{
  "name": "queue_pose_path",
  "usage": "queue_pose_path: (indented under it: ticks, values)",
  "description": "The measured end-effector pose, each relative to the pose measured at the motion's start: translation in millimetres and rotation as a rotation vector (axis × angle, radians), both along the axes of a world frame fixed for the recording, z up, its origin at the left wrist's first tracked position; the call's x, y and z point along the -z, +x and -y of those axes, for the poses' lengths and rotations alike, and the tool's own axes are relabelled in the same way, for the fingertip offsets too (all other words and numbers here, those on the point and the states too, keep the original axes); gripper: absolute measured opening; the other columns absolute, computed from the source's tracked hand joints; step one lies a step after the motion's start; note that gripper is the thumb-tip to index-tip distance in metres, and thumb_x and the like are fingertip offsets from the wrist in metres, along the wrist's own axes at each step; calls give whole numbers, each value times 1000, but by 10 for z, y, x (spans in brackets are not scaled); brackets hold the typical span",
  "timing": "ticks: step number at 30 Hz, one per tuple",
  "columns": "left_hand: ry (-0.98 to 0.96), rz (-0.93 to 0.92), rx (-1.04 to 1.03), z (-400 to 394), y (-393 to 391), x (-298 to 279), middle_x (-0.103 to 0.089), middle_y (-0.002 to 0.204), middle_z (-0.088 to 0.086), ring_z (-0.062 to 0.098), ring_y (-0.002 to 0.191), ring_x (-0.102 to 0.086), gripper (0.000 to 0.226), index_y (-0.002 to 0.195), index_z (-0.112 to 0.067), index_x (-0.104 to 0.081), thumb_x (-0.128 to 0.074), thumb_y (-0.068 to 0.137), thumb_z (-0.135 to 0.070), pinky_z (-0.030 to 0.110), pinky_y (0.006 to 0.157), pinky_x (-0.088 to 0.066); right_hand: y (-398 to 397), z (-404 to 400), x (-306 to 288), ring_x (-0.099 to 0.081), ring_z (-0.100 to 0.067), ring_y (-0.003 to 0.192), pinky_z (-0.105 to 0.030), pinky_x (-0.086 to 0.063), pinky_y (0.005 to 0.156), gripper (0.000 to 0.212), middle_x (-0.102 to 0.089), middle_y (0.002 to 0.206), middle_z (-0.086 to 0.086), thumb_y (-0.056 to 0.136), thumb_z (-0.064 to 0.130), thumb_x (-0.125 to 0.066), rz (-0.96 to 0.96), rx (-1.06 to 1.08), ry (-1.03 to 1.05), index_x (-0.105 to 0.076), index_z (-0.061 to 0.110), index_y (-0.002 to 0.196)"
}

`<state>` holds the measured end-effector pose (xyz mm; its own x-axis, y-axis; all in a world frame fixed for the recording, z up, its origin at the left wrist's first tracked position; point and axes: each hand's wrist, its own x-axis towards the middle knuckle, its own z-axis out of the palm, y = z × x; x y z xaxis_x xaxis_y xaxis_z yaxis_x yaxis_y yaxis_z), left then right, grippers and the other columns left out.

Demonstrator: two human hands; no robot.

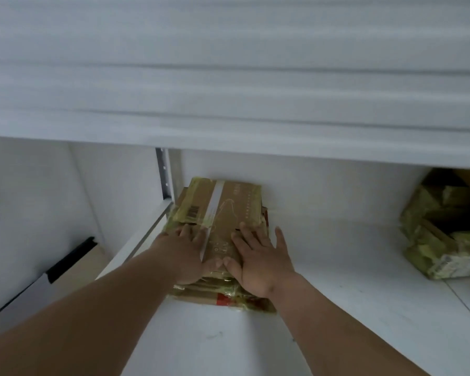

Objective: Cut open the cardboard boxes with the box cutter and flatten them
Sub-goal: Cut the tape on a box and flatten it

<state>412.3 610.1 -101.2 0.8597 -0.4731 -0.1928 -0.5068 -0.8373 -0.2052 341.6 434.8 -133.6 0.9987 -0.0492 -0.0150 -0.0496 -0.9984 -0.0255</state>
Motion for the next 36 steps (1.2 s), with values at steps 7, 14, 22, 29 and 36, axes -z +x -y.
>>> queue_pose_path:
  ticks: [7,14,22,29,36]
  values:
    - [-103,-35,-35,2,-93,-53,3,164,6,26,151,0,102,156,-26,10,-21,80,-87,47,119,-16,-79,-65,-46,4,-14,152,-53,16,114,70,-2,166,8,98,63,-6,106,4,-8,-10,27,158]
    - [-285,404,140,152,-338,-309,-34,152,1,25,140,-29,60,149,-20,-32,-25,99,-54,44,116,-24,-421,-13,-60,-11,-13,151,-51,2,116,80,-17,164,9,84,53,4,428,111,180,-30,32,153]
    - [-283,316,234,808,-845,-399,-30,152,4,30,137,-28,50,150,-20,-30,-39,101,-24,44,108,-29,-1054,460,-54,-26,-18,146,-51,-10,114,52,-30,160,3,92,41,-29,411,214,211,-54,30,136]
    - [-170,214,318,1648,-1465,-217,-44,135,10,30,120,-49,63,156,-19,-15,-36,97,-13,35,89,-41,-2004,1375,135,-13,-12,148,-46,-7,117,44,-25,160,8,97,33,-46,251,323,218,-49,33,141]
    - [-350,32,382,2801,-2303,-62,-52,143,-5,18,131,-47,37,137,-33,-55,-41,103,-37,27,108,-33,-3185,2465,198,-19,-12,145,-40,-11,114,42,-32,156,8,97,29,-47,228,489,231,-53,33,138]
